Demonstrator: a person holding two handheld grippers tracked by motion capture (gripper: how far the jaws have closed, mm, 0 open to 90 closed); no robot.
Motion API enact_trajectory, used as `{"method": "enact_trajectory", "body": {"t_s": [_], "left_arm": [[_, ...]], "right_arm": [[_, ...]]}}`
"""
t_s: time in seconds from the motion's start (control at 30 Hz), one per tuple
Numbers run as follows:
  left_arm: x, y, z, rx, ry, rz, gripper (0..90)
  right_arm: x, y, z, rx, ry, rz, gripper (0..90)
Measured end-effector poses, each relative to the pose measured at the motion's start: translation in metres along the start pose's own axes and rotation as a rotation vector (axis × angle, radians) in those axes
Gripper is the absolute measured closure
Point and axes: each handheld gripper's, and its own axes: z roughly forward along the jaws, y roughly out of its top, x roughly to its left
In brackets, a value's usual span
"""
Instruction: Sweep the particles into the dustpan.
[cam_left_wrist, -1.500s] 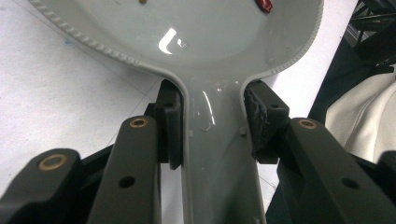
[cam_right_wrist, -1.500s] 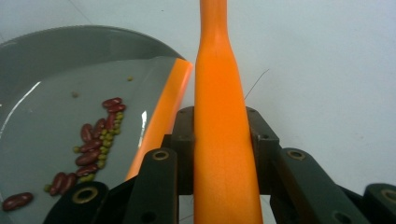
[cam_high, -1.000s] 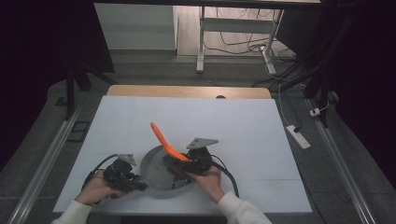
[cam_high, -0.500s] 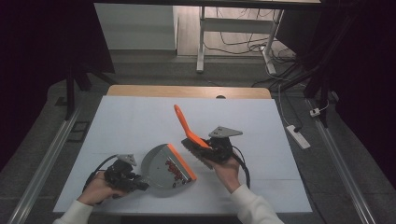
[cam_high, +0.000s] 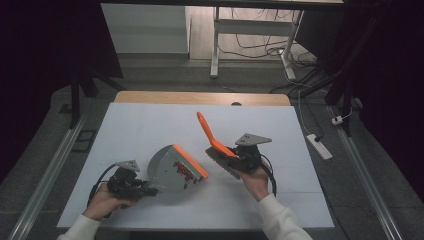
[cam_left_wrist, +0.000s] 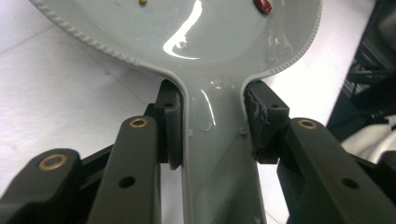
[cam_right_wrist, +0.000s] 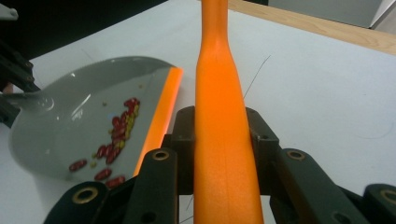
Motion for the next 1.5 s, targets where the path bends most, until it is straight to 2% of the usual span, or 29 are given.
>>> {"method": "enact_trajectory", "body": {"t_s": [0.07,0.27,0.5,0.67,1.0,1.3,1.5], "left_arm": [[0.001,0.000,0.000,-0.021,0.007,-0.025,61.4],[0.001,0.000,-0.001,-0.048,0.027,-0.057,61.4],[0.001,-0.001,-0.005,-0.077,0.042,-0.070,61.4],[0.000,-0.001,-0.007,-0.097,0.047,-0.082,61.3],[0.001,-0.002,-0.007,-0.106,0.061,-0.102,61.3],[-0.004,-0.004,-0.004,-0.137,0.090,-0.136,61.4],[-0.014,-0.008,-0.002,-0.173,0.134,-0.176,61.4]], "right_arm": [[-0.002,0.000,-0.002,0.003,0.002,0.002,70.0],[-0.010,-0.001,-0.012,0.006,-0.009,0.002,70.0],[-0.018,-0.008,-0.026,0.032,-0.014,-0.003,70.0],[-0.021,-0.017,-0.036,0.033,-0.020,0.018,70.0],[-0.034,-0.034,-0.056,0.038,-0.049,0.059,70.0],[-0.039,-0.041,-0.068,0.039,-0.058,0.063,70.0],[-0.040,-0.043,-0.075,0.051,-0.078,0.052,70.0]]}}
